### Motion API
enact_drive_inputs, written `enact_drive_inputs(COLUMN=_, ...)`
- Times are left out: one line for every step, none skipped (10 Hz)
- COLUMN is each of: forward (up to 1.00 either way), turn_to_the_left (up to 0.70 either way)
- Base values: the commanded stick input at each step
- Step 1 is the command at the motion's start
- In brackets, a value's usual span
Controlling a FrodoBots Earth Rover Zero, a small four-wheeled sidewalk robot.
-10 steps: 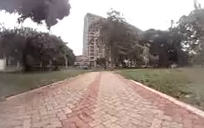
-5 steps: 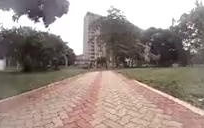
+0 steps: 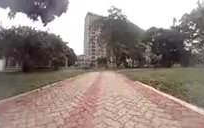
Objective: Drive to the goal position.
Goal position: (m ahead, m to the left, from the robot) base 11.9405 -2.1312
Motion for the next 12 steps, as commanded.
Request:
enact_drive_inputs(forward=0.7, turn_to_the_left=0.0)
enact_drive_inputs(forward=0.7, turn_to_the_left=0.0)
enact_drive_inputs(forward=0.7, turn_to_the_left=0.0)
enact_drive_inputs(forward=0.7, turn_to_the_left=0.0)
enact_drive_inputs(forward=0.7, turn_to_the_left=0.0)
enact_drive_inputs(forward=0.7, turn_to_the_left=0.0)
enact_drive_inputs(forward=0.7, turn_to_the_left=0.0)
enact_drive_inputs(forward=0.7, turn_to_the_left=0.0)
enact_drive_inputs(forward=0.7, turn_to_the_left=0.0)
enact_drive_inputs(forward=0.7, turn_to_the_left=0.0)
enact_drive_inputs(forward=0.7, turn_to_the_left=0.0)
enact_drive_inputs(forward=0.7, turn_to_the_left=0.0)
